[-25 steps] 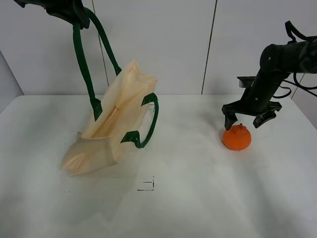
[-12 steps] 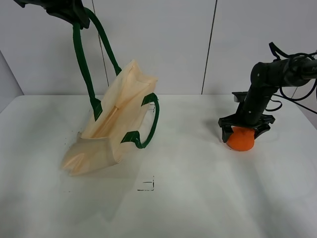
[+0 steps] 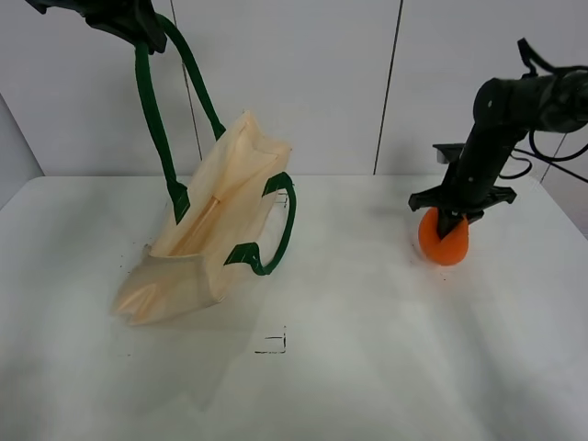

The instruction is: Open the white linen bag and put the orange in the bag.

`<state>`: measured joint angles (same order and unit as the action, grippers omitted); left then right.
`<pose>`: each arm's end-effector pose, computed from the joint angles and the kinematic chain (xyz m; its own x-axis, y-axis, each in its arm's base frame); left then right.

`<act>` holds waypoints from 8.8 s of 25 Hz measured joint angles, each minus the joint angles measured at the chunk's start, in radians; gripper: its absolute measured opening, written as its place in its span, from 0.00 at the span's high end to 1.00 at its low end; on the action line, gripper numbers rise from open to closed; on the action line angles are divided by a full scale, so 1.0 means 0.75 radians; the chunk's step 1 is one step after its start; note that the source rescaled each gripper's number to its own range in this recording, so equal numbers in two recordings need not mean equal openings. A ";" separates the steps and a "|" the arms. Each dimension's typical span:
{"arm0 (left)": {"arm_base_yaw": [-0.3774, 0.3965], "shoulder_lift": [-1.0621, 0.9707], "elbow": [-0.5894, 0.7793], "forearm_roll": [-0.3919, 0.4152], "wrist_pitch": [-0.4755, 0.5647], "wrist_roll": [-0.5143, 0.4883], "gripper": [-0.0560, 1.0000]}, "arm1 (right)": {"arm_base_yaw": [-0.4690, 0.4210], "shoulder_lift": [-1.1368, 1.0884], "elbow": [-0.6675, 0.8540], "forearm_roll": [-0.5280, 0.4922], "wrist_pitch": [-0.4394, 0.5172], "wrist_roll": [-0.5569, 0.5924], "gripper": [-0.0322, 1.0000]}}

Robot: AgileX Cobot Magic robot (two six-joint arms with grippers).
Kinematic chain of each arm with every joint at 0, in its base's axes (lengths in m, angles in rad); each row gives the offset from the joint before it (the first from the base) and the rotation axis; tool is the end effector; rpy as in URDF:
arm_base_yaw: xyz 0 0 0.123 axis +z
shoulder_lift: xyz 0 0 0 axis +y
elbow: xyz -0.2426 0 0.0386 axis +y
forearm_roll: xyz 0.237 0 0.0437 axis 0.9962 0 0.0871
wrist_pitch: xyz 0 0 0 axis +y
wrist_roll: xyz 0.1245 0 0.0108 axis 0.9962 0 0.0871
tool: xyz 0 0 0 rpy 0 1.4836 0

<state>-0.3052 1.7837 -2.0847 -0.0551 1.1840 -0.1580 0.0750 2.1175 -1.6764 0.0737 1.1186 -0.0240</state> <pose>0.3698 -0.1232 0.3748 -0.7296 0.0436 -0.6825 0.2077 0.9650 -0.1604 0.4026 0.0386 0.1244 -0.9929 -0.0664 -0.0987 -0.0731 0.9951 0.0667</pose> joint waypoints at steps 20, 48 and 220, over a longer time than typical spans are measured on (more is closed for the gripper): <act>0.000 0.000 0.000 0.000 0.000 0.001 0.95 | 0.502 -0.089 -0.431 0.629 0.002 -0.234 0.96; 0.000 0.000 0.000 -0.009 0.000 0.002 0.95 | 0.667 0.213 -0.431 0.701 -0.406 -0.162 0.13; 0.391 -1.203 1.688 0.139 -0.006 0.244 0.07 | -0.061 -2.829 1.582 -0.081 -0.117 0.032 0.00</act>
<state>-0.0120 0.8814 -0.8188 0.0489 1.1794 0.0250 0.0293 -0.0043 -0.4897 0.0132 1.0306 0.0000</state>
